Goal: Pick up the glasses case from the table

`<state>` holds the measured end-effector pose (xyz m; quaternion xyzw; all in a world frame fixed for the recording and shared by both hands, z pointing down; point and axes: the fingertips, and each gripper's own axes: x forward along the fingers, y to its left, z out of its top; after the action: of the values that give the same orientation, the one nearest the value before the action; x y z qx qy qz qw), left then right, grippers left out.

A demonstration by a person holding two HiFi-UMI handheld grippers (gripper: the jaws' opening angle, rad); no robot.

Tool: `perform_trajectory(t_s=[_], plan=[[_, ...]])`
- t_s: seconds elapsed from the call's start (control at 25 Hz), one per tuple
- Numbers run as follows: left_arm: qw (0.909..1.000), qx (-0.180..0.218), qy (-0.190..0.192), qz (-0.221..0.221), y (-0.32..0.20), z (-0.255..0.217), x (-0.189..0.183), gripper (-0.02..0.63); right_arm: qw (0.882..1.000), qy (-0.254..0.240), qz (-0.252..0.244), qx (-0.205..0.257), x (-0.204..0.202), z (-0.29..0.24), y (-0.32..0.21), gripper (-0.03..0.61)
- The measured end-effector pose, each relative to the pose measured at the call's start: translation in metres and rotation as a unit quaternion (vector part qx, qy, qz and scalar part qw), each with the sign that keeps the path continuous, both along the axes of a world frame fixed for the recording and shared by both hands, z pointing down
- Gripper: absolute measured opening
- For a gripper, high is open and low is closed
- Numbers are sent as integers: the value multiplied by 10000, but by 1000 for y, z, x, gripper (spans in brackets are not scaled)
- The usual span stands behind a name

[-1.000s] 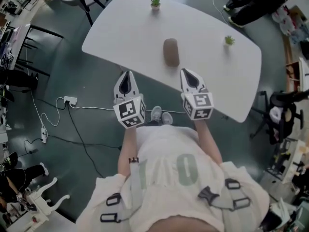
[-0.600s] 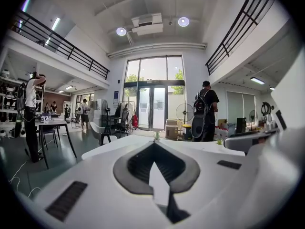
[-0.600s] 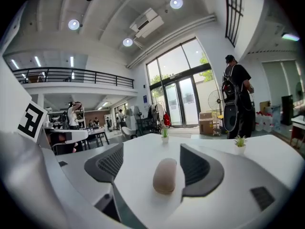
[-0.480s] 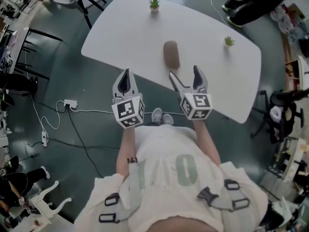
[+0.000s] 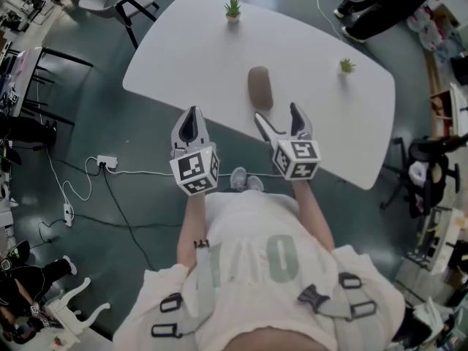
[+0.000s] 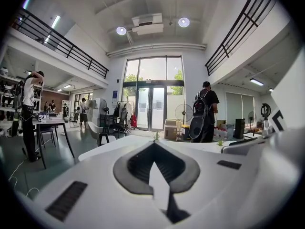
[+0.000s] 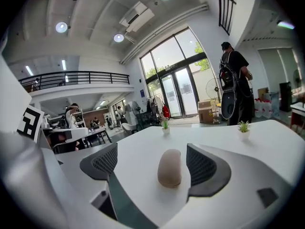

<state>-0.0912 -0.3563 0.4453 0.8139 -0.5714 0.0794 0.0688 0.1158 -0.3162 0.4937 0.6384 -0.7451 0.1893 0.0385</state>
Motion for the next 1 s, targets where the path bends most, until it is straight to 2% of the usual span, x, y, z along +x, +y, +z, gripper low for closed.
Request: perform_trajectory(t_s=[0.2, 0.52, 0.84, 1.0], plan=[[10000, -16, 20, -26, -8, -1, -3, 3, 9985, -349, -94, -399, -8, 6, -23, 416], [9998, -112, 65, -151, -22, 2, -16, 3, 9943, 125, 22, -1058, -1, 18, -98, 416], [9986, -332, 79, -396, -29, 16, -34, 3, 9684, 496, 167, -2440, 8, 88, -147, 416], [9971, -497, 122, -564, -29, 30, -34, 3, 9498, 679, 372, -3031, 28, 127, -156, 416]])
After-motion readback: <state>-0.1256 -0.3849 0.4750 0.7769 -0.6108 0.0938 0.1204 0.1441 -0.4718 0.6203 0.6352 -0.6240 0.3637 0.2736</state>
